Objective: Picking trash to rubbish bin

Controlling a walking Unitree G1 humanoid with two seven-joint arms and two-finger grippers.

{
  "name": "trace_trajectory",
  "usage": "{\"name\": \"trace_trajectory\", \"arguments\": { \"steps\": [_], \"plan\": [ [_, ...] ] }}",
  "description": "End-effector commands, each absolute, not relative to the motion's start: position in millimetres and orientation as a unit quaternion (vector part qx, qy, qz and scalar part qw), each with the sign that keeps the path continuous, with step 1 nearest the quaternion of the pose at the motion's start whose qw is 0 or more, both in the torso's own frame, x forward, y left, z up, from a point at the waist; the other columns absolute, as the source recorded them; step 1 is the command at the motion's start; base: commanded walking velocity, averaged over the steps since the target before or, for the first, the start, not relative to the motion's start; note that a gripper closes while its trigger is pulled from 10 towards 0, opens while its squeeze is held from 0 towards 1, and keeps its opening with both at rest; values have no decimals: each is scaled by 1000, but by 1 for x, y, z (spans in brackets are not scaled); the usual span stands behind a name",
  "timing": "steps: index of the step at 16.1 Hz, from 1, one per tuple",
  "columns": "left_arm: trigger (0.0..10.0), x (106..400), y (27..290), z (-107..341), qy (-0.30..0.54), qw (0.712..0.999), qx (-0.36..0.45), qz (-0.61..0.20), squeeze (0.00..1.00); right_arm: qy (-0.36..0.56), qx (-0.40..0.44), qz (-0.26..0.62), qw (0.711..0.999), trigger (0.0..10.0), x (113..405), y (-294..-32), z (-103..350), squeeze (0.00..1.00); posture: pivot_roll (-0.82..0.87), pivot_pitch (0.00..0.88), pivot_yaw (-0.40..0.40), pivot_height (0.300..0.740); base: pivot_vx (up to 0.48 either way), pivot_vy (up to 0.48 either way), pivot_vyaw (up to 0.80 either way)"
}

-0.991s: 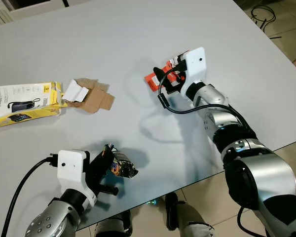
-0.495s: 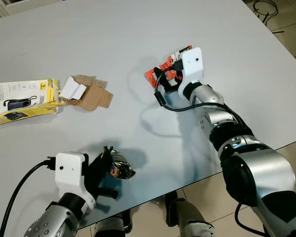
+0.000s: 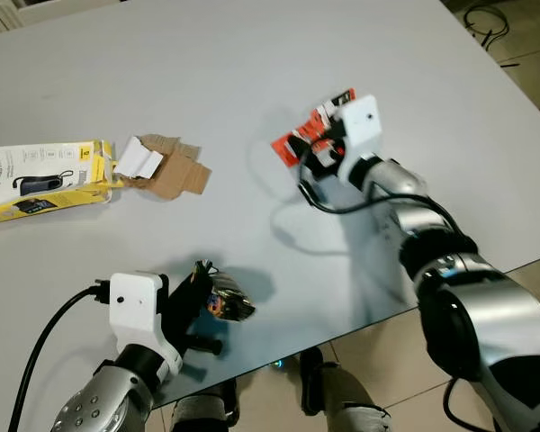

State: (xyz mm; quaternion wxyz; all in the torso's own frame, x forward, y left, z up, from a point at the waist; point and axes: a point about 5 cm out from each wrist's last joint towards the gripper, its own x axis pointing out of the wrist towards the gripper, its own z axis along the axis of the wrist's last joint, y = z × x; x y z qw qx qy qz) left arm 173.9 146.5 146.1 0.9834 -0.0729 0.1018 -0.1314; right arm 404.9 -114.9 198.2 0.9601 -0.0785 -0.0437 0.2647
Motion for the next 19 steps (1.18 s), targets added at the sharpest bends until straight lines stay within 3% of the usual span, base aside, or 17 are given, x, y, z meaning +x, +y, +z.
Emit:
{"name": "trace_trajectory", "arguments": {
  "steps": [1,11,19],
  "plan": [
    [2863,171,151,139,120,983,-69,-119,0,-3,-58,274,960,10000,398,-123,174,0,201,316,3,740,0,0,0],
    [3412,180,150,135,112,984,-70,-118,0,-62,-41,378,923,10000,377,-153,209,0,142,287,-16,740,0,0,0],
    [3569,200,144,132,91,986,-75,-121,0,-95,-89,293,947,10000,396,-150,228,0,104,250,-38,740,0,0,0]
  ]
}}
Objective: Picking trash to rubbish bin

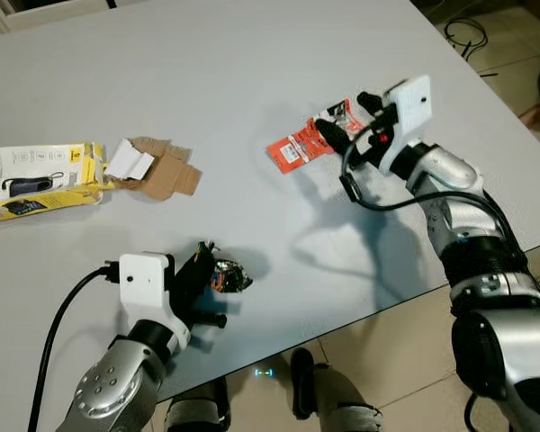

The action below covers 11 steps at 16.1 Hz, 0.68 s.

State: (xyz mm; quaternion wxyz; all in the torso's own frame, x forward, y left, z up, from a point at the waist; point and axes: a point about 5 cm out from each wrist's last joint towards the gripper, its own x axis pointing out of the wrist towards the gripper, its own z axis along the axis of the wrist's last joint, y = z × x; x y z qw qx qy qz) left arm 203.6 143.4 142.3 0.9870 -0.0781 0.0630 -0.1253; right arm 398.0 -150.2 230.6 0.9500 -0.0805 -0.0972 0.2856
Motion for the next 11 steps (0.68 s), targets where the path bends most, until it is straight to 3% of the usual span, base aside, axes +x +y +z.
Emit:
{"name": "trace_trajectory", "arguments": {
  "steps": [1,4,11],
  "plan": [
    [3686,203,144,131,88,986,-77,-119,0,-99,-93,276,951,10000,400,-144,230,0,102,242,-43,740,0,0,0],
    [3961,206,141,130,80,987,-80,-116,0,-112,-135,254,951,10000,408,-119,233,0,110,231,-51,740,0,0,0],
    [4118,206,142,128,74,988,-79,-109,0,-65,-165,249,952,10000,410,-96,216,0,129,238,-62,740,0,0,0]
  ]
}}
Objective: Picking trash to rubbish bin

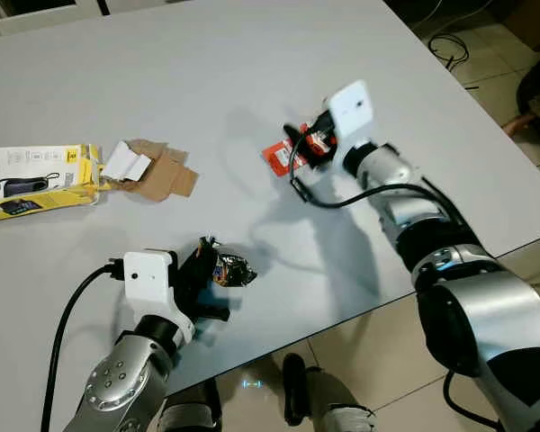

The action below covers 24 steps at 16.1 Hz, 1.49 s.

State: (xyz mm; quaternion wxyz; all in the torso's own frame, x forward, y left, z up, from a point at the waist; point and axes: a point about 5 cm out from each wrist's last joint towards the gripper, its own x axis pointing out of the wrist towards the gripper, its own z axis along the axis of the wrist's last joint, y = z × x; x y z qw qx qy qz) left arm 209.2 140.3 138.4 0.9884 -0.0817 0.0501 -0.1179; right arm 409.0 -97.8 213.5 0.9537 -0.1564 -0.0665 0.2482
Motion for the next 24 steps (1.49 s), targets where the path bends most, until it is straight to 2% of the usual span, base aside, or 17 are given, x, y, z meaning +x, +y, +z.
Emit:
{"name": "trace_trajectory", "arguments": {
  "steps": [1,6,7,8,9,19,24],
  "plan": [
    [4118,205,142,128,75,988,-79,-108,0,-49,-168,256,951,10000,409,-95,208,0,129,238,-62,740,0,0,0],
    [4118,203,144,128,76,988,-77,-107,0,16,-179,276,944,10000,403,-99,179,0,137,244,-58,740,0,0,0],
    [4078,203,144,128,76,988,-77,-107,0,21,-181,281,942,7176,401,-99,175,0,138,245,-58,740,0,0,0],
    [4078,203,144,128,75,988,-77,-107,0,25,-178,287,941,1961,400,-98,172,0,138,245,-58,740,0,0,0],
    [4039,202,143,128,75,988,-77,-107,0,31,-168,302,938,0,398,-96,168,0,141,245,-56,740,0,0,0],
    [3922,203,142,128,76,988,-79,-111,0,31,-128,345,929,0,393,-93,163,0,134,244,-53,740,0,0,0],
    [4039,203,142,127,76,988,-80,-110,0,37,-83,432,897,0,384,-82,158,0,131,246,-58,740,0,0,0]
  ]
}}
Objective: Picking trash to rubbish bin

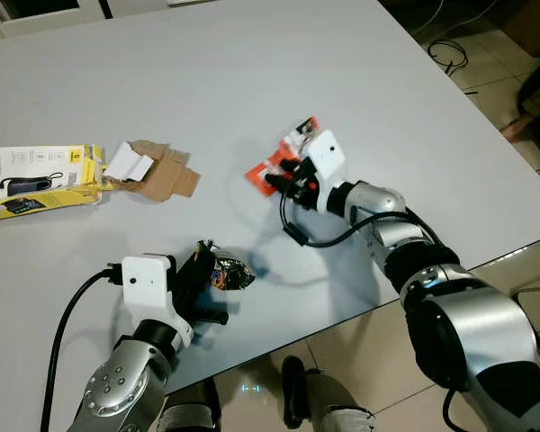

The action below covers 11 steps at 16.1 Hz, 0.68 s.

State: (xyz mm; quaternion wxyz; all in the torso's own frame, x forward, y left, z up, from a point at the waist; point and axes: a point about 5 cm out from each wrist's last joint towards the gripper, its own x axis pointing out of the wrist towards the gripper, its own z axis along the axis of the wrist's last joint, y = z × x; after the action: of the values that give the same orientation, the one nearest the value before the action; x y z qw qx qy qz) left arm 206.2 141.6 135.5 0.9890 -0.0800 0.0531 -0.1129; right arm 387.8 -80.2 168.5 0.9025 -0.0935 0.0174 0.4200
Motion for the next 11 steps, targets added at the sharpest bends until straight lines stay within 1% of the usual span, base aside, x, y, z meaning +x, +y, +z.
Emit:
{"name": "trace_trajectory", "arguments": {
  "steps": [1,4,7,8,9,11],
  "plan": [
    [4235,203,142,127,76,988,-80,-109,0,39,-77,449,889,0,381,-85,156,0,128,246,-60,740,0,0,0],
    [4314,203,142,127,76,988,-80,-109,0,39,-70,476,876,0,377,-94,153,0,128,246,-60,740,0,0,0],
    [4353,204,143,127,75,988,-80,-109,0,38,-66,509,857,0,371,-110,152,0,119,240,-60,740,0,0,0],
    [4431,205,143,127,76,988,-79,-109,0,37,-58,527,847,0,368,-121,155,0,115,237,-59,740,0,0,0],
    [4431,205,144,127,75,988,-79,-109,0,37,-56,535,842,0,367,-124,157,0,113,236,-58,740,0,0,0],
    [4471,206,143,127,74,988,-79,-110,0,26,-56,536,842,0,366,-131,164,0,106,230,-59,740,0,0,0]
  ]
}}
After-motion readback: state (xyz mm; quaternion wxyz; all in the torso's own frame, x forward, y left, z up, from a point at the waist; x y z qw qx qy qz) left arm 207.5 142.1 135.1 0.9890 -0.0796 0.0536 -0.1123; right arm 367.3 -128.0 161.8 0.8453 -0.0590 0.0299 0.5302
